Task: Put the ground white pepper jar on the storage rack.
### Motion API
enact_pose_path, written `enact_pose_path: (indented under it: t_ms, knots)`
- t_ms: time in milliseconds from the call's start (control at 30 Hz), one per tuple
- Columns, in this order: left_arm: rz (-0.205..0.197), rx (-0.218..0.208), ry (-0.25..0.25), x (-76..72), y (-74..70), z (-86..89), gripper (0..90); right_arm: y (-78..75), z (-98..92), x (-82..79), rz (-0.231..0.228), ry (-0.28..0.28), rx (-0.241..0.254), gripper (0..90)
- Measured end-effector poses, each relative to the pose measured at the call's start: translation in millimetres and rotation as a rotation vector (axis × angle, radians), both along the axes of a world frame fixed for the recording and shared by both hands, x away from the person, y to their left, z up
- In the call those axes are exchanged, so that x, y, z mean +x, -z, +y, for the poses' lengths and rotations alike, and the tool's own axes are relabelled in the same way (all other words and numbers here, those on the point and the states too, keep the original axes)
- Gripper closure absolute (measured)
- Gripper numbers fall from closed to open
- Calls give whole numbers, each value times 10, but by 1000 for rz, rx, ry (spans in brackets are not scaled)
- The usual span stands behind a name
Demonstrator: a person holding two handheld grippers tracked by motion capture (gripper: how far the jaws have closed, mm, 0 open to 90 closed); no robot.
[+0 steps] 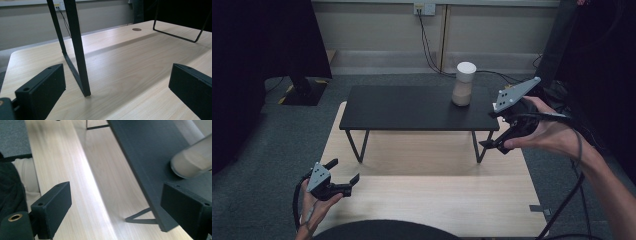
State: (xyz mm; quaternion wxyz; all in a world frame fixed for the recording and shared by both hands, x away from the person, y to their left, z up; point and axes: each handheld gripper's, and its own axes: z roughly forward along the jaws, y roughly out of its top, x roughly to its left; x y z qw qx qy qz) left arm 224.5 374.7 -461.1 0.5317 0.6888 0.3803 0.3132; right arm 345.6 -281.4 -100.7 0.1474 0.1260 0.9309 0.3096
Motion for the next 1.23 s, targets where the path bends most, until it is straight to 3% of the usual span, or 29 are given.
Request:
enact_pose_path:
  t_ms: [767,1233]
  knots:
    - [1,3,1,-6,0,0,0,47,-17,-21,0,3,13,96]
    - [-4,6,12,6,-2,-13,0,105,23,54,-2,7,12,93]
